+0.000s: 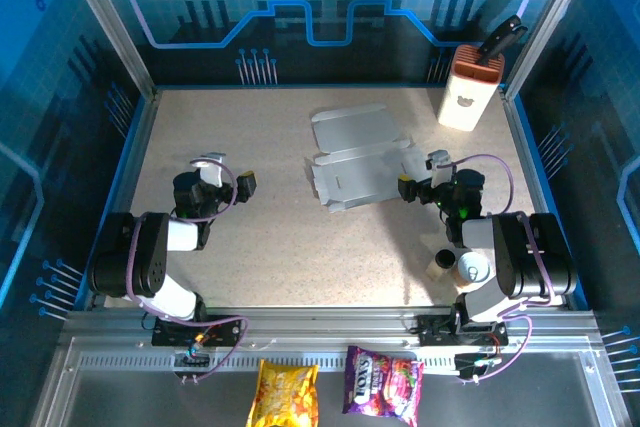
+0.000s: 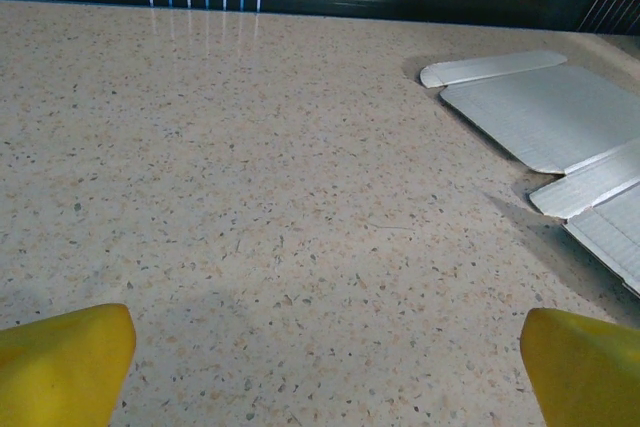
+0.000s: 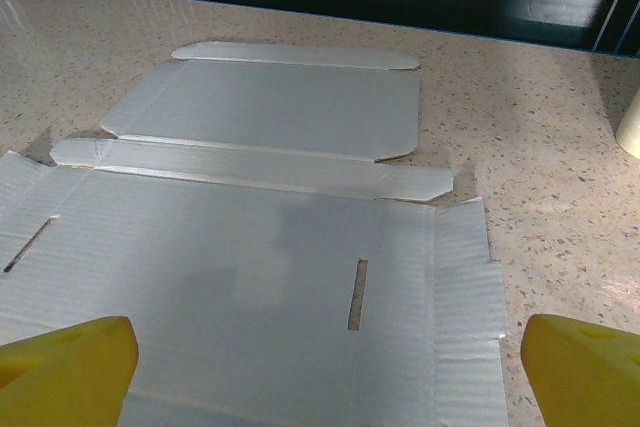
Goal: Fold the paper box
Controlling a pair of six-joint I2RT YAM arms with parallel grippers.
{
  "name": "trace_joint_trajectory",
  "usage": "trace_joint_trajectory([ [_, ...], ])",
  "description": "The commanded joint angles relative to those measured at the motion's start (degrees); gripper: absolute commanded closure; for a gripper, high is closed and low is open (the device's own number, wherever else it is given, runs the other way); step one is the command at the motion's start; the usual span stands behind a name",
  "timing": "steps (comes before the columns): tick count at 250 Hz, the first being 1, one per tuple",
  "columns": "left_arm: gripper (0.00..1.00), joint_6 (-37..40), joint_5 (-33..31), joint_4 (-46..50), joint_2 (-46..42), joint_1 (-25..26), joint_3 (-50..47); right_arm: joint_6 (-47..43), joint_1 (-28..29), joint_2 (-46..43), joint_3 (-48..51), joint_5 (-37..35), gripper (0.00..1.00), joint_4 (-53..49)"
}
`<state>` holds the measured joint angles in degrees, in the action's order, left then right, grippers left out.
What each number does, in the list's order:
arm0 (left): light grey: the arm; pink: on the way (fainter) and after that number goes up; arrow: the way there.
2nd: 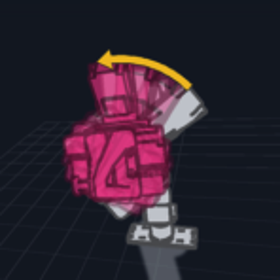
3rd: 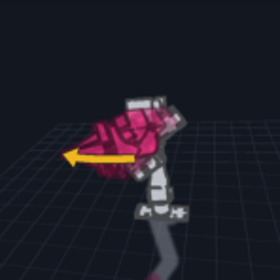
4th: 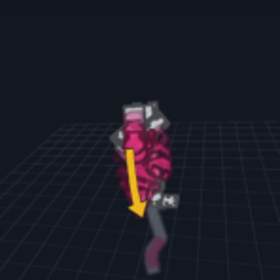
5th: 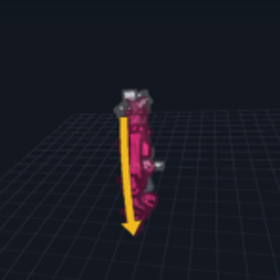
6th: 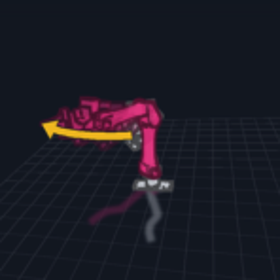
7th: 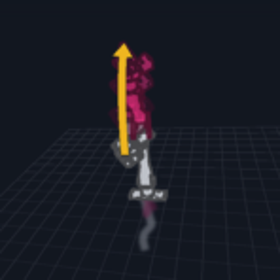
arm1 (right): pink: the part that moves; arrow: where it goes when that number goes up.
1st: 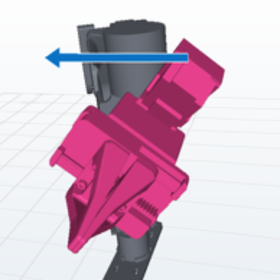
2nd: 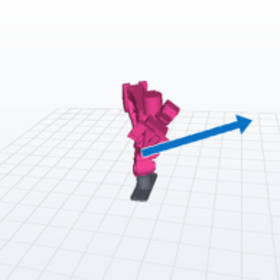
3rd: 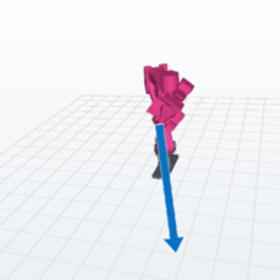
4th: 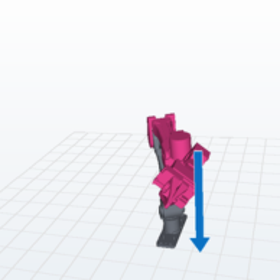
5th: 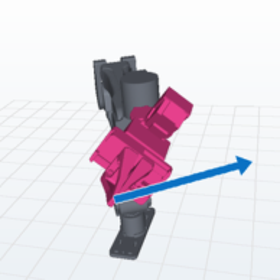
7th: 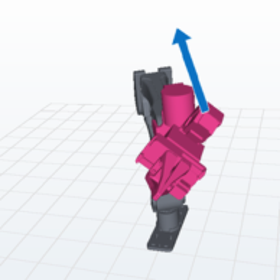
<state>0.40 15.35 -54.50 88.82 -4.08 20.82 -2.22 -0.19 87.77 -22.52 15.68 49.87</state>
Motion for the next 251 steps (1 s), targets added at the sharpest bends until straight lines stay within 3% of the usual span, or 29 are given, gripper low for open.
trace_joint_trajectory([
  [1,0.0,0.6,-0.8,-3.1,-1.7,-0.1,-1.9,-0.9,-0.3,-1.7,0.6,0.2,0.01,1.0],
  [62,0.0,-1.0,-7.8,5.0,-11.4,0.5,-2.2,-0.5,0.6,-8.2,-3.4,-3.3,0.01,-11.5],
  [104,0.0,-5.9,-17.5,22.8,-17.4,2.9,3.7,2.0,1.2,-12.3,-11.6,-2.7,0.01,-30.7],
  [131,0.0,-10.7,-18.6,34.0,-19.1,3.7,8.9,5.9,2.5,-10.7,-19.0,-3.6,0.0,-43.3],
  [203,0.05,-21.3,-8.8,49.4,-17.5,5.7,17.7,22.4,12.1,3.3,-37.8,-5.0,0.09,-58.3],
  [251,0.07,-22.2,-3.9,53.7,-16.7,8.7,19.5,25.7,20.5,16.2,-50.4,-3.8,0.13,-64.2],
])
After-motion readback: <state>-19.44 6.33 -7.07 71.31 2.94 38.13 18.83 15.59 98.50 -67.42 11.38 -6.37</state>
